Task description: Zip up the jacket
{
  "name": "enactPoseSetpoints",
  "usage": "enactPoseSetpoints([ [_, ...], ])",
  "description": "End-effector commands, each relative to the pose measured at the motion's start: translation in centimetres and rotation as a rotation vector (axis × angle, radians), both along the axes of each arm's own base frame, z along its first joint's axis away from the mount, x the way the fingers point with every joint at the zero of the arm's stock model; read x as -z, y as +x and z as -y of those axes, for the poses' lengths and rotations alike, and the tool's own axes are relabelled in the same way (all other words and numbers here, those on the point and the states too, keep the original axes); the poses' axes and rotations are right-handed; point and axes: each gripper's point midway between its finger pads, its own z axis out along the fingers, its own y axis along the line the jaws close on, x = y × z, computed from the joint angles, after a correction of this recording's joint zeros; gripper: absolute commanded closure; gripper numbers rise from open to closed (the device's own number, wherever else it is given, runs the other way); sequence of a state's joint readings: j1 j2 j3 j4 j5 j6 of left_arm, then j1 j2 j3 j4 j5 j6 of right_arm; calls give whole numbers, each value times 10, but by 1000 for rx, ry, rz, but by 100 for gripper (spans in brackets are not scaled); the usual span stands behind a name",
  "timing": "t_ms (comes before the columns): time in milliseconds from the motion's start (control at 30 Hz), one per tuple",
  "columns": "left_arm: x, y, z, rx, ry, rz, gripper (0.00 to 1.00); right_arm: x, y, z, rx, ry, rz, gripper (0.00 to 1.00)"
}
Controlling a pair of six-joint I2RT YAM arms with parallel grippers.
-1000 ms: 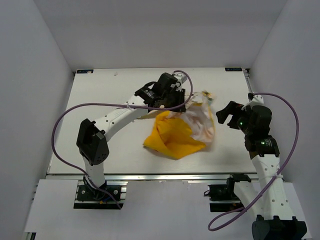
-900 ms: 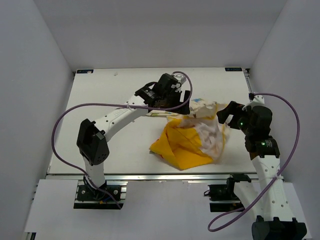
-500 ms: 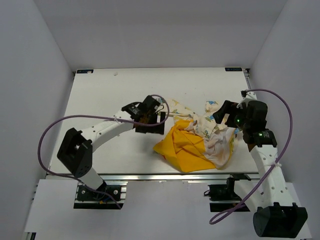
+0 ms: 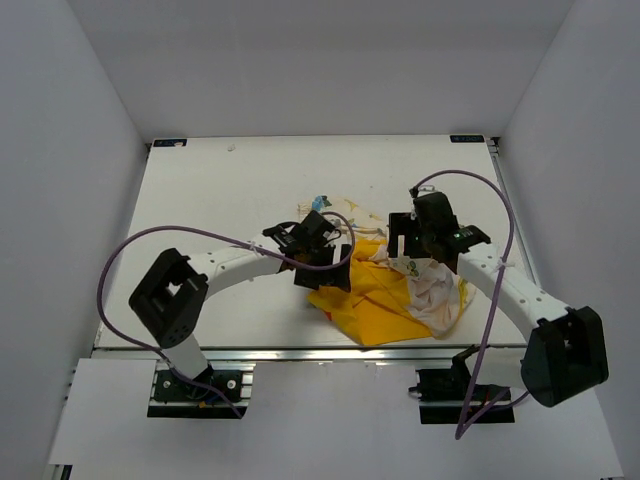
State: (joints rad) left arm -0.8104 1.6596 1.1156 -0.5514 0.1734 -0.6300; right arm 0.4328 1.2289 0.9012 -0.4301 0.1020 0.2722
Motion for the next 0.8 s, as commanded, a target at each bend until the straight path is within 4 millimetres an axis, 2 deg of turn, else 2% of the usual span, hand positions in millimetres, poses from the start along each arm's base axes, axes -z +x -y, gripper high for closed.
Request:
enactPoseSetpoints([
  [0, 0, 5, 24, 28, -67, -9, 2, 5, 11, 32, 177, -128, -2, 11],
  [33, 11, 2, 25, 34, -44, -30, 2, 10, 10, 33, 183, -140, -16, 11],
  [133, 23, -1, 29, 45, -25, -55, 2, 29, 8, 32, 181, -155, -58, 11],
  [167, 28, -2, 31, 52, -21, -69, 7, 37, 7, 31, 178, -161, -75, 11],
  [200, 30, -1, 32, 51, -16, -71, 16, 40, 8, 30, 175, -156, -77, 20],
  [233, 31, 0, 32, 48, -10, -70, 30, 40, 12, 29, 177, -151, -66, 34],
  [267, 31, 2, 31, 42, 5, -69, 62, 41, 12, 29, 192, -151, -70, 56],
  [300, 30, 9, 29, 22, 33, -46, 80, 36, 17, 33, 218, -162, -47, 89],
  [333, 28, 15, 26, 5, 59, -31, 96, 31, 21, 35, 235, -164, -26, 100],
  [367, 17, 21, 25, -9, 84, -13, 100, 21, 25, 43, 276, -184, 13, 100],
  [433, 5, 45, 13, -79, 164, 88, 100, 0, 35, 48, 307, -188, 77, 100],
  [467, -2, 49, 5, -101, 205, 107, 100, -15, 39, 57, 344, -192, 121, 100],
  [500, -22, 68, 0, -156, 231, 193, 100, -26, 43, 62, 357, -196, 151, 100],
  [533, -33, 76, -6, -194, 252, 229, 100, -46, 50, 65, 375, -181, 197, 100],
  [567, -40, 77, -20, -229, 313, 240, 100, -64, 54, 82, 436, -196, 242, 100],
  [600, -65, 96, -31, -303, 353, 333, 100, -79, 57, 92, 468, -203, 275, 100],
  [633, -74, 95, -50, -353, 420, 345, 100, -108, 61, 111, 536, -205, 343, 100],
  [667, -86, 99, -61, -406, 459, 379, 100, -125, 62, 122, 576, -201, 379, 100],
  [700, -110, 111, -72, -475, 465, 428, 100, -141, 62, 132, 615, -189, 411, 100],
  [733, -124, 111, -94, -532, 536, 454, 100, -175, 62, 148, 663, -162, 484, 100],
  [767, -136, 114, -104, -565, 551, 468, 100, -193, 62, 153, 664, -146, 525, 100],
])
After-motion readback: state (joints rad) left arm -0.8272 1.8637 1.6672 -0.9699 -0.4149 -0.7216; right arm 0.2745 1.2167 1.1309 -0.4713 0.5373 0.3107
